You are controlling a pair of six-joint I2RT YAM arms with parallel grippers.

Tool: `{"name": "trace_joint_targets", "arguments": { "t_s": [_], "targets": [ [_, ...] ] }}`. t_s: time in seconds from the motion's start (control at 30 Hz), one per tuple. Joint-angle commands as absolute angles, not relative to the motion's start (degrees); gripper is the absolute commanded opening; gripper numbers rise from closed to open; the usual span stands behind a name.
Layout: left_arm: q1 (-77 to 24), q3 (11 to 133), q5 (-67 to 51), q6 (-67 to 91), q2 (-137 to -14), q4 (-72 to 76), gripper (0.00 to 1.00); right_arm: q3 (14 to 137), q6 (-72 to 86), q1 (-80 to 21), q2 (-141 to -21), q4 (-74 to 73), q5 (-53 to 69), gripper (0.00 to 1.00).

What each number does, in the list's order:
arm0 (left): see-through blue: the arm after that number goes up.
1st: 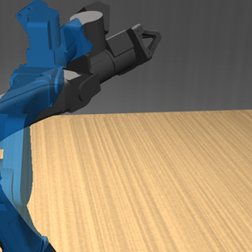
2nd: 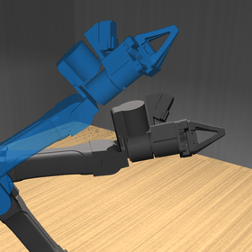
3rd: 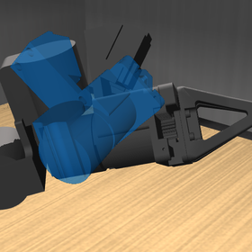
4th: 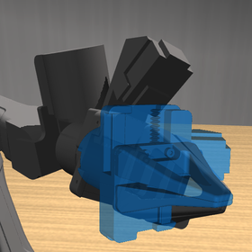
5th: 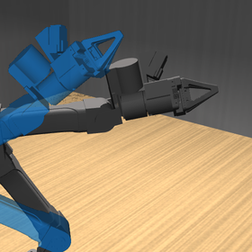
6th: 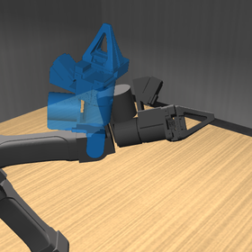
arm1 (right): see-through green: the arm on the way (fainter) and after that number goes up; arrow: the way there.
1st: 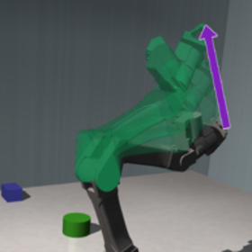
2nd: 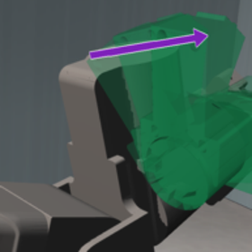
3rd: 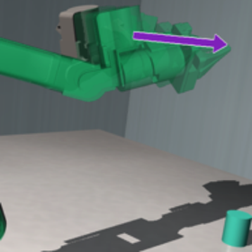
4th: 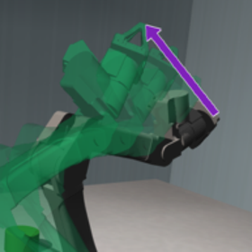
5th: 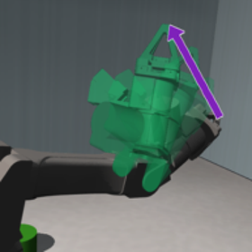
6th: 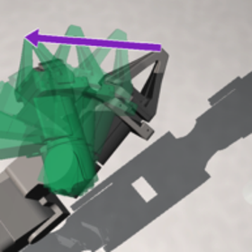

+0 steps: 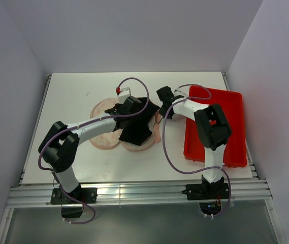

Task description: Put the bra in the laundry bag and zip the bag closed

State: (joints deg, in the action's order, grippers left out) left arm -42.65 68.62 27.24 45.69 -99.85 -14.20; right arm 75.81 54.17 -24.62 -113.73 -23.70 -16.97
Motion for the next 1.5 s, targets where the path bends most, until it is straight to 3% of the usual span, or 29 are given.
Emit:
{"name": "trace_joint_targets", "arguments": {
  "t_s": [0.0,0.13,0.73,1.13,1.47],
  "targets": [
    [-42.45,68.03,27.07,45.17,-97.47,-12.83,0.57,76.73,54.49,-25.05,-114.08,-23.82,-19.51,0.12],
    [-42.45,67.76,27.16,45.35,-97.56,-12.75,0.57,76.12,53.97,-25.05,-112.42,-23.38,-19.34,0.0],
    [-42.28,66.09,27.16,46.49,-97.82,-11.95,0.57,77.16,48.08,-26.01,-100.46,-22.94,-12.75,0.0],
    [-42.19,65.22,27.33,46.84,-96.07,-12.13,0.57,88.5,47.02,-30.5,-106.96,-25.84,-8.88,0.0],
    [-40.26,61.88,27.78,48.08,-87.29,-13.62,0.61,93.87,47.81,-33.22,-115.13,-26.81,-8.09,0.0]
  ]
}}
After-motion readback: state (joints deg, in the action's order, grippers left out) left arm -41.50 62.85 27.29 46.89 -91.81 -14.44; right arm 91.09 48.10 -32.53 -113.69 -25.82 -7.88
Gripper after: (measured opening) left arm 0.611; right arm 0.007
